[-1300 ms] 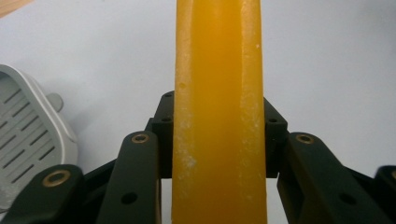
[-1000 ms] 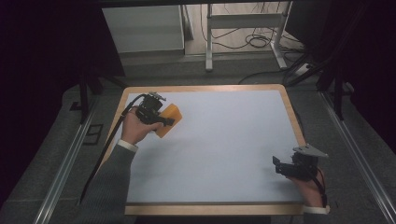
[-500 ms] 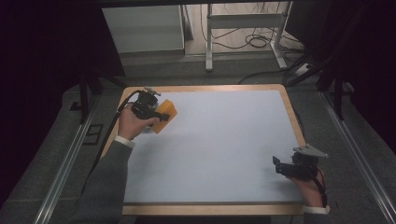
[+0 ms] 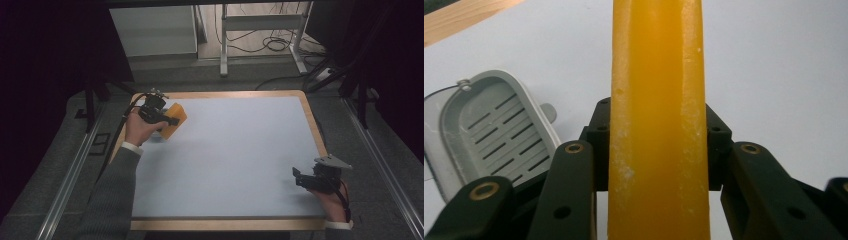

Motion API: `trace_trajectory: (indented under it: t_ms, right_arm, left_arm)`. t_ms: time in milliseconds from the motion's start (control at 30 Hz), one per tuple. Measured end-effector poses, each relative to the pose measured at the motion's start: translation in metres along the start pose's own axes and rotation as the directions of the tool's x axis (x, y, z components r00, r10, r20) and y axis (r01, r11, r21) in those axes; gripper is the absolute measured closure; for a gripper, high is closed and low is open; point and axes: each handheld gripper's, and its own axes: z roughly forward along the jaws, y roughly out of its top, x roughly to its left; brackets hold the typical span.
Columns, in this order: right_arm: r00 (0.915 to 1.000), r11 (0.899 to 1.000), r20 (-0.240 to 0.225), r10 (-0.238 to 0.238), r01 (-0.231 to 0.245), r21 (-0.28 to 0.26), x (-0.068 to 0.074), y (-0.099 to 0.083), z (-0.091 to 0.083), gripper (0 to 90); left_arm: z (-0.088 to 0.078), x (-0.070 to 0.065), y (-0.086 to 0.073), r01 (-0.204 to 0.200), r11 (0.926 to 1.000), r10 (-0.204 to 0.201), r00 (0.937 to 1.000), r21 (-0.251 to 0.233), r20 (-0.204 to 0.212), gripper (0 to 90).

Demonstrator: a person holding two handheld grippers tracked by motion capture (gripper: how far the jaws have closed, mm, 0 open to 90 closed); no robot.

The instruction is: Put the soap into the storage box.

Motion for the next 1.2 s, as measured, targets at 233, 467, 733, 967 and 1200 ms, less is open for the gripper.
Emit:
trace_trajectory:
  t_ms: [233,467,733,967,1200]
  right_arm:
    - [1.0000,1.000,-0.001,0.002,-0.002,0.003,0.000,0.000,0.001,4.6]
    - [1.0000,1.000,-0.001,0.003,-0.003,0.002,0.000,0.000,0.001,4.6]
    - [1.0000,1.000,0.002,0.004,-0.004,0.004,0.000,-0.001,0.002,4.6]
    - [1.0000,1.000,0.000,0.004,-0.004,0.006,0.000,-0.001,0.002,4.6]
    - [1.0000,1.000,0.001,0.005,-0.005,0.010,-0.001,-0.001,0.002,4.6]
  left_arm:
    - [-0.003,0.011,0.002,0.042,0.9989,-0.042,0.9991,-0.020,0.001,61.0]
    - [-0.001,0.021,0.003,0.067,0.9977,-0.067,0.9977,-0.010,-0.008,61.0]
    - [0.003,0.035,0.005,0.113,0.9932,-0.114,0.9932,-0.029,-0.026,61.0]
    - [0.006,0.043,0.005,0.129,0.9909,-0.130,0.9906,-0.040,-0.041,61.0]
    - [0.012,0.051,0.004,0.152,0.9883,-0.152,0.9879,-0.007,-0.031,61.0]
